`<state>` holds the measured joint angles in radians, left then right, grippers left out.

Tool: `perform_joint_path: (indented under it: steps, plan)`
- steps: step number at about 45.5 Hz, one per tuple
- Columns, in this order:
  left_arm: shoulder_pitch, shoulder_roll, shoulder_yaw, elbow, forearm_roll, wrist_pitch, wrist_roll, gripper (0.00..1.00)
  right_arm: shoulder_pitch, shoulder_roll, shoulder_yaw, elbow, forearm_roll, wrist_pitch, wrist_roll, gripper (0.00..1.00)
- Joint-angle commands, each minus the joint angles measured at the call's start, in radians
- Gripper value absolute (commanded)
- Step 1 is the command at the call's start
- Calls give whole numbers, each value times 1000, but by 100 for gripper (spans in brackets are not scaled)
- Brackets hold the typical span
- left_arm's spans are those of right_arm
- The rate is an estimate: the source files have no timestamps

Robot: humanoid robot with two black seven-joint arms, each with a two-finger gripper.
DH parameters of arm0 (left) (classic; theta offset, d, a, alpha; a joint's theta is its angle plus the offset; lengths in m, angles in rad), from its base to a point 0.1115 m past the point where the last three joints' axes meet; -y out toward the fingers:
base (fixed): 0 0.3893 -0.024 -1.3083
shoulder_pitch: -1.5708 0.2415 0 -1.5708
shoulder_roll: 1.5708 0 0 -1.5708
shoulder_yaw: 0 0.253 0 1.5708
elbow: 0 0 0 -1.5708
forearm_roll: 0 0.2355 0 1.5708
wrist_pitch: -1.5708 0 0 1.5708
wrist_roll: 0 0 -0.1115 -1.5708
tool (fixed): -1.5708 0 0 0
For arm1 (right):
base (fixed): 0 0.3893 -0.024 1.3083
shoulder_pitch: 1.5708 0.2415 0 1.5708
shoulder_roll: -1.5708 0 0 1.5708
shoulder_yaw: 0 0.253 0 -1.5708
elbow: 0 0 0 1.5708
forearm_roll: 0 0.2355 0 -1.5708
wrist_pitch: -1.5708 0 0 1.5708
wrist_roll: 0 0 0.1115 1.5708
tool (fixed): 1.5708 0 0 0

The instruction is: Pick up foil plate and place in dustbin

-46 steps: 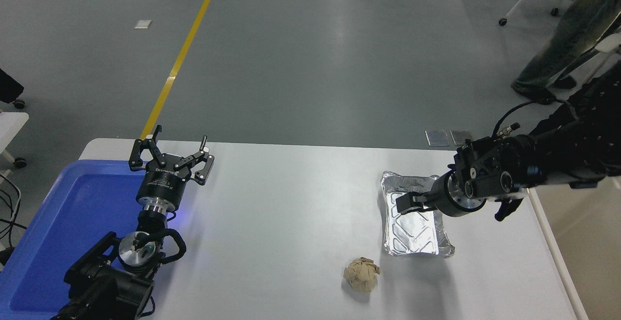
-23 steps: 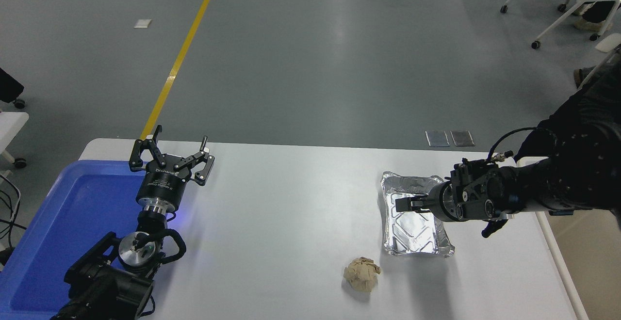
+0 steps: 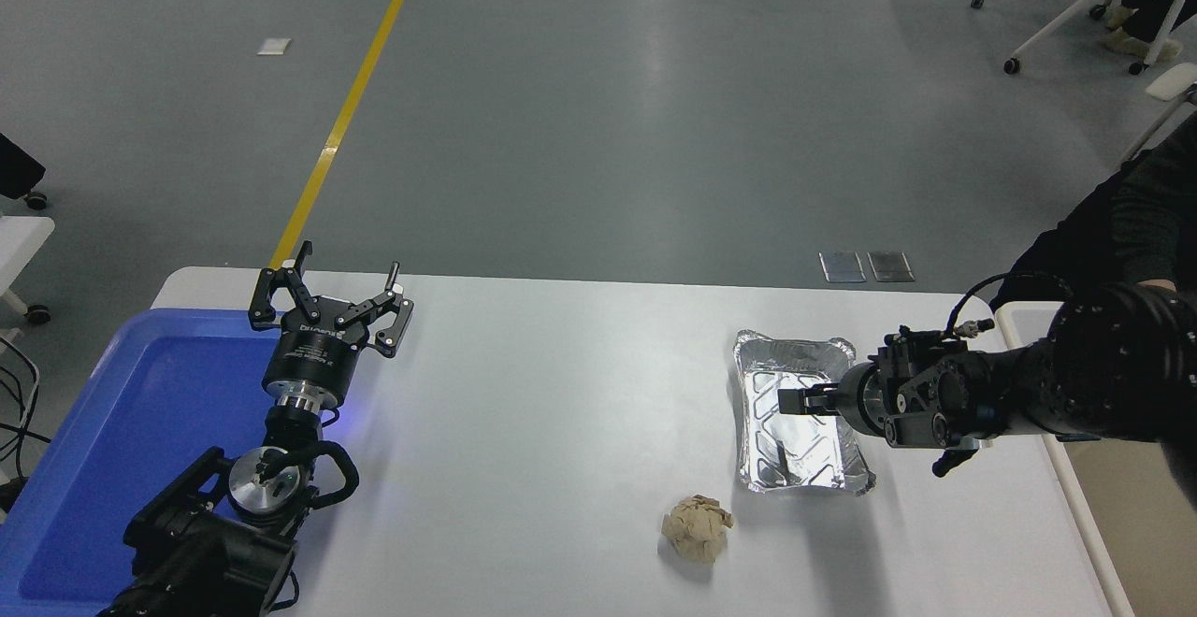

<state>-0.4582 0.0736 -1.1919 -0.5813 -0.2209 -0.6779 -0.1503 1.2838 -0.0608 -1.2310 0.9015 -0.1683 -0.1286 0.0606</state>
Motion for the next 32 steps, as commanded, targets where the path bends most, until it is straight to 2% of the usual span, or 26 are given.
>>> perform_joint_path:
  steps: [1,14,21,26,31,32]
  plan:
    - [0,0,0,0,0,0,0,99,-47,-2,-22,-45,-2,-3,-4,100]
    - [0,0,0,1,0,0,0,99,-188,-2,-11,-256,1,3,-4,100]
    - [1,0,0,0,0,0,0,99,-224,-2,-5,-283,3,3,-4,99]
    - [0,0,0,0,0,0,0,99,-224,-1,-5,-283,3,4,-4,89]
    - [0,0,0,0,0,0,1,99,-224,1,-5,-279,1,6,-4,66]
    - [0,0,0,0,0,0,0,99,-222,2,-5,-274,3,7,-4,59]
